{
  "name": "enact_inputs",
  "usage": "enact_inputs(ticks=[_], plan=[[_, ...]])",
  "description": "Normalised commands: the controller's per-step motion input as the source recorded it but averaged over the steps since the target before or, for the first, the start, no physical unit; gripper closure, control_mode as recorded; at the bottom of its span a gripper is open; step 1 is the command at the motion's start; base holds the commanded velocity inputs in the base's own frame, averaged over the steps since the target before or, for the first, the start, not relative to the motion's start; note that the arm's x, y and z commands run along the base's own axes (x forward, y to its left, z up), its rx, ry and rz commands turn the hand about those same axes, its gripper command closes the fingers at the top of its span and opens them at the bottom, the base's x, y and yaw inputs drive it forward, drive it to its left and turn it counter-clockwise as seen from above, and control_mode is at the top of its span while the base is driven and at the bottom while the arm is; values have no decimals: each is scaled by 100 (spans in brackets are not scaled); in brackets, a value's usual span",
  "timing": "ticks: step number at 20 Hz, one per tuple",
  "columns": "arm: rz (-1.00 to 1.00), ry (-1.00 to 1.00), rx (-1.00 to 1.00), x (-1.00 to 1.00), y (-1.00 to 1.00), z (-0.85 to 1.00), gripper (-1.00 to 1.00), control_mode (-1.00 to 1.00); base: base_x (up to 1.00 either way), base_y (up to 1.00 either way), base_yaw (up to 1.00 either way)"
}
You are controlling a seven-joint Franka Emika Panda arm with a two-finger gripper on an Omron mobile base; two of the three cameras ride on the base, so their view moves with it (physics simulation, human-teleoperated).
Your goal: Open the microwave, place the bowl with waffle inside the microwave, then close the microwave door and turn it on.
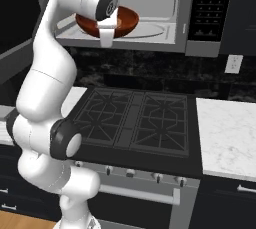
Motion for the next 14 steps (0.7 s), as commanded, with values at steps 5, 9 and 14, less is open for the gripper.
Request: enact_inputs(ticks=[5, 9, 14], plan=[[0, 5, 0, 97, 0, -3, 100, -100, 0, 0, 0], [0, 3, 0, 100, 0, -1, 100, -100, 0, 0, 0], [0, 3, 0, 98, 0, -6, 100, -100, 0, 0, 0]])
